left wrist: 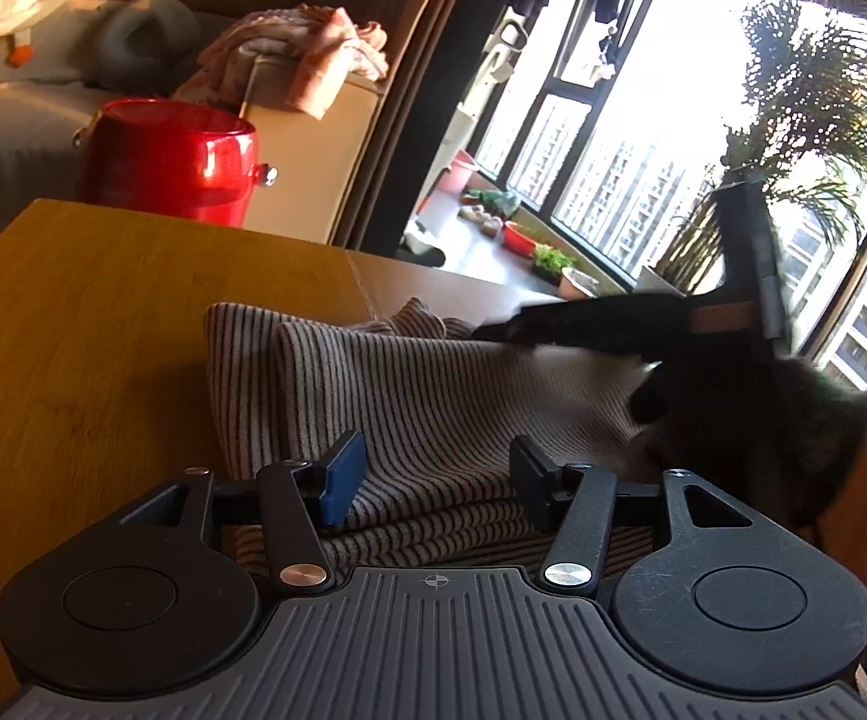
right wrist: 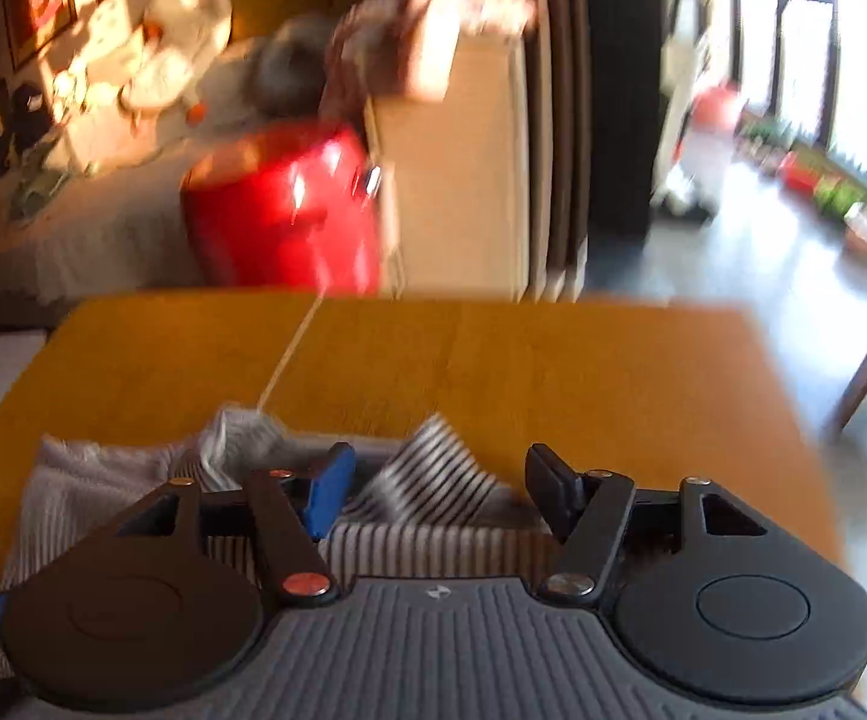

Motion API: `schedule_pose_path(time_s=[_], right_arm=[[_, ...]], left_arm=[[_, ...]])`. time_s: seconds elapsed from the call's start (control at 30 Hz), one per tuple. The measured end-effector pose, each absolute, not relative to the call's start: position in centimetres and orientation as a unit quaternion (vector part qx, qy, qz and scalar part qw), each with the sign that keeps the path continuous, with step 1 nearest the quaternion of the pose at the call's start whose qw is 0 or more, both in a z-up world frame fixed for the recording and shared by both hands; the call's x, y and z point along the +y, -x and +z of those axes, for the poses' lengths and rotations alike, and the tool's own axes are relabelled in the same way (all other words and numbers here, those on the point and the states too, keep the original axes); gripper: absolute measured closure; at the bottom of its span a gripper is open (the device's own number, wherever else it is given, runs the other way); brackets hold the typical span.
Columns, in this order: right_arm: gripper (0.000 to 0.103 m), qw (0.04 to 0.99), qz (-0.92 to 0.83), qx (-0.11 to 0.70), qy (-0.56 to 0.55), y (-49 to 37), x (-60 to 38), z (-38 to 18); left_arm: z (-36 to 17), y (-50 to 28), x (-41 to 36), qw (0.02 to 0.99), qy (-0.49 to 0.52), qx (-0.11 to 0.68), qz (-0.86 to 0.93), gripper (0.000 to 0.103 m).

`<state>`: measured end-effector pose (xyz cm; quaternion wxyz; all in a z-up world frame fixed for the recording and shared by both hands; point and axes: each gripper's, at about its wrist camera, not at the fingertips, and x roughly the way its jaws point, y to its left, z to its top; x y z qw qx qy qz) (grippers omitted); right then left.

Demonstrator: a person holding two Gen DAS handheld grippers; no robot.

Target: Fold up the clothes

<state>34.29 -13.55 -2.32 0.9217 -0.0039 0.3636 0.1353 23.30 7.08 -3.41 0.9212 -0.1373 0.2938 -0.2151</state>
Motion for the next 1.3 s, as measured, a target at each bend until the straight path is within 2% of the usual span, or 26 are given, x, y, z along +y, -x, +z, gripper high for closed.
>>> schedule_pose_path(time_s=[0.03,0.07,0.17,0.2,0.27,0.4,0.57,0.8,0.9,0.93,1.0,1.03,1.07,1.2,1.3], right_arm=[[0.049,0.922,0.138,0.362,0.014,-34.2,-13.2,-2.3],[0.075,0.922,0.141,0.36,0.024,-34.2,-12.8,-2.2],[0.095,0.927,0.152,0.342,0.013,-32.9,-12.7,-0.8],[0.095,0.929,0.156,0.335,0.007,-32.4,-12.7,-0.2],[0.096,0.936,0.174,0.306,-0.005,-30.1,-13.4,2.2],[0.096,0.945,0.213,0.248,-0.009,-23.5,-15.3,7.3],[0.097,0.942,0.244,0.227,-0.03,-13.6,-18.9,9.8],[0.097,0.913,0.265,0.309,-0.025,-1.6,-20.1,4.0],[0.094,0.898,0.254,0.358,-0.017,1.0,-20.3,0.8],[0.092,0.896,0.25,0.366,-0.019,1.7,-20.6,0.2],[0.078,0.903,0.231,0.36,-0.041,2.7,-22.2,0.4],[0.06,0.91,0.216,0.35,-0.058,2.9,-23.1,0.9],[0.05,0.916,0.2,0.34,-0.075,3.2,-24.1,1.4],[0.044,0.92,0.154,0.33,-0.149,1.1,-26.9,1.7],[0.043,0.906,0.145,0.351,-0.187,-1.1,-26.7,-0.5]], left_arm=[[-3.4,-23.4,7.2,0.92,0.14,0.294,-0.216,0.042],[-3.3,-23.4,7.4,0.919,0.145,0.296,-0.216,0.041],[-2.9,-23.3,8.5,0.915,0.169,0.303,-0.205,0.037],[-2.5,-23.2,9.1,0.915,0.177,0.303,-0.199,0.035],[-1.4,-22.6,10.6,0.919,0.186,0.295,-0.186,0.022],[0.8,-21.1,13.4,0.926,0.197,0.277,-0.164,0.019],[2.8,-18.5,15.2,0.926,0.208,0.27,-0.159,0.014],[4.9,-13.9,14.6,0.927,0.208,0.249,-0.189,0.009],[4.0,-12.2,13.2,0.918,0.191,0.278,-0.207,0.009],[3.5,-11.7,12.6,0.915,0.18,0.292,-0.211,0.009],[2.5,-10.4,11.7,0.91,0.161,0.318,-0.214,0.009],[2.0,-9.8,11.3,0.906,0.155,0.331,-0.213,0.01],[1.6,-9.4,11.1,0.902,0.152,0.343,-0.214,0.011],[0.1,-8.7,9.8,0.894,0.133,0.375,-0.208,0.014],[-0.7,-9.8,8.8,0.893,0.122,0.382,-0.202,0.014]])
